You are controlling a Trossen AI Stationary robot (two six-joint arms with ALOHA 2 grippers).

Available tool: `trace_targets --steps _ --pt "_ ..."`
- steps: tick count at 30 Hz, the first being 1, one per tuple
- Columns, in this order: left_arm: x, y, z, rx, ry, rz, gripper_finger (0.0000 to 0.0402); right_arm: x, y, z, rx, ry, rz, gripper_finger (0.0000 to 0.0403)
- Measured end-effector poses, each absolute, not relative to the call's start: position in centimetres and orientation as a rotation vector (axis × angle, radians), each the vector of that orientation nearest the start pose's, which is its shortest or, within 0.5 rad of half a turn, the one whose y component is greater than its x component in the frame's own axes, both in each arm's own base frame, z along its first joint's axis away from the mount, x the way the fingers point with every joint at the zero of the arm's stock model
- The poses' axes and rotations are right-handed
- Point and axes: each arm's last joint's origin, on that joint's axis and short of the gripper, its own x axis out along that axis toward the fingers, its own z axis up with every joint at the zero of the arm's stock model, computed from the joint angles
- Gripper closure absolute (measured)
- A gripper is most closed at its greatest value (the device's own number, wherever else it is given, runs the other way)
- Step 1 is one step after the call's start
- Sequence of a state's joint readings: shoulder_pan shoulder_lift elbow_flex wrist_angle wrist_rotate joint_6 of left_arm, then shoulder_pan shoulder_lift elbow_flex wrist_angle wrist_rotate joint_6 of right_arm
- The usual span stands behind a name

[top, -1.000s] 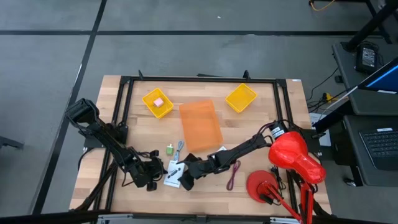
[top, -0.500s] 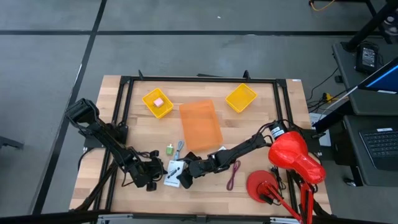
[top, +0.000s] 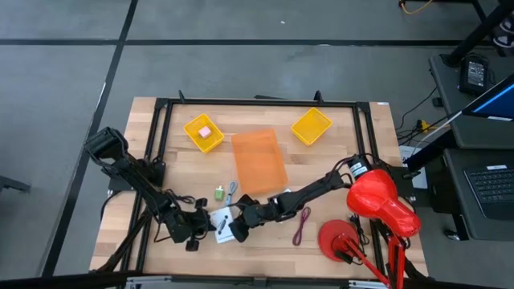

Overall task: Pick and place items into bin
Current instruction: Put the bottom card reader box into the orange bin

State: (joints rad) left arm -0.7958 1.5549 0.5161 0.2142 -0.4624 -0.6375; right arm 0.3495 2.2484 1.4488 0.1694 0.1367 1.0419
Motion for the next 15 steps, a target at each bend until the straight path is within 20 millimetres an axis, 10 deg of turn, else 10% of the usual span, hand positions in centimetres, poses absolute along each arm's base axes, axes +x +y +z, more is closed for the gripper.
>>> trace_targets --steps 15 --pt "19.0 -17.7 13.9 -0.053 0.602 -0.151 0.0400 45.1 16.0 12.1 0.775 0.637 -0.100 0.0377"
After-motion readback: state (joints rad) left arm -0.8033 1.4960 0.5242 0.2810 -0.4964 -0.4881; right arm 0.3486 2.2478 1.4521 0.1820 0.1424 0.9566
